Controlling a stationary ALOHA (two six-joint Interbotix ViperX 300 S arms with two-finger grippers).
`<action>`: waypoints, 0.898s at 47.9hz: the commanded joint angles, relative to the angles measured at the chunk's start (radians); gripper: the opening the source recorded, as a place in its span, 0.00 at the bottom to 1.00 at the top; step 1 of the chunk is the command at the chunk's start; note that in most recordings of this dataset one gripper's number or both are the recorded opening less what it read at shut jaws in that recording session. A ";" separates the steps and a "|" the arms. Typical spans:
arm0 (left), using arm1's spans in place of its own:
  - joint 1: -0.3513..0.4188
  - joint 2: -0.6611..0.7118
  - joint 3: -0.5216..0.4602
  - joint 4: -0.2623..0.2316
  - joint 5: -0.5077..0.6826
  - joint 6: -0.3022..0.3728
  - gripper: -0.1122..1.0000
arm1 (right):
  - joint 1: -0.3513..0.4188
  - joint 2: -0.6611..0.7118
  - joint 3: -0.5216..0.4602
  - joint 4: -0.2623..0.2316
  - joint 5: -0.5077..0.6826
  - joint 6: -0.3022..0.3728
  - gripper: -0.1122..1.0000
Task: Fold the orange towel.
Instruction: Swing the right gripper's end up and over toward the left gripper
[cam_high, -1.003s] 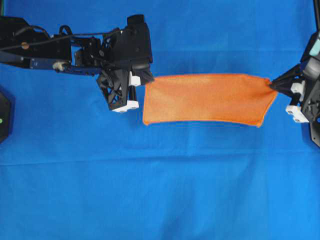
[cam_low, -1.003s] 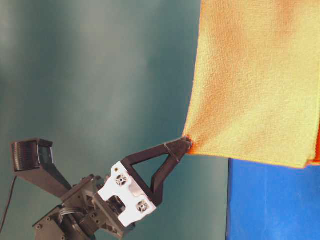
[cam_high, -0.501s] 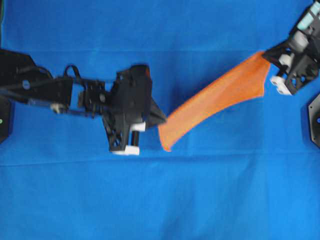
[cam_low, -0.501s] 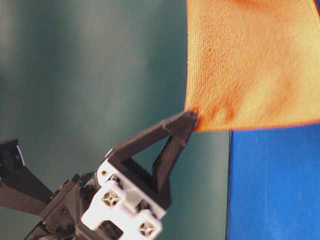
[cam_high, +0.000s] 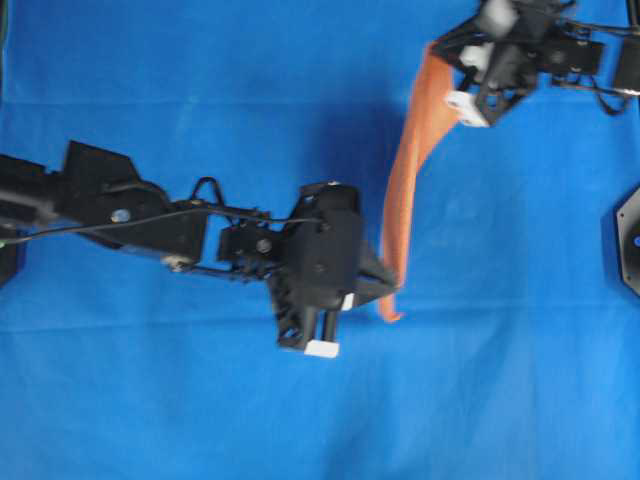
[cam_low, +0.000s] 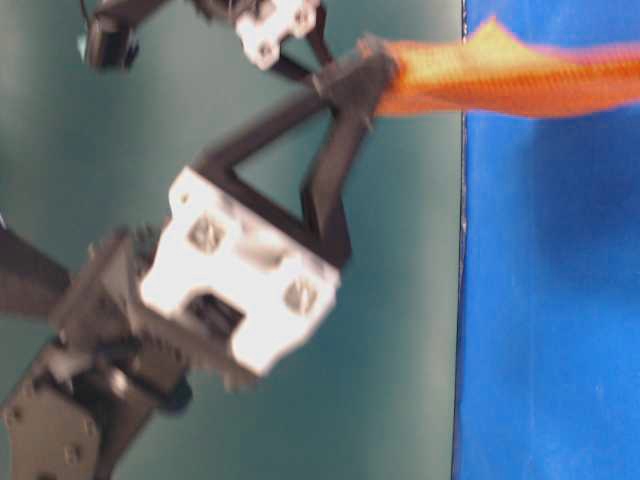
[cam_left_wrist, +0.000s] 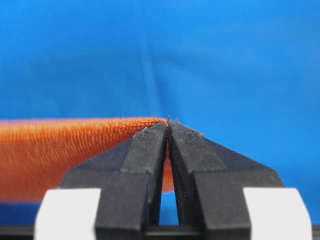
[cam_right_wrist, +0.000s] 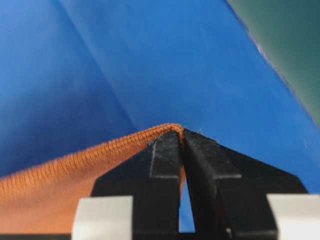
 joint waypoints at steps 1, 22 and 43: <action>-0.051 0.003 -0.064 -0.003 -0.002 0.037 0.12 | -0.021 0.041 -0.084 -0.012 0.002 -0.008 0.13; -0.055 0.110 -0.204 -0.003 -0.008 0.124 0.12 | -0.061 -0.011 -0.046 -0.012 0.048 -0.025 0.13; -0.048 0.301 -0.462 -0.005 0.017 0.175 0.12 | -0.084 -0.230 0.118 -0.008 0.169 -0.011 0.13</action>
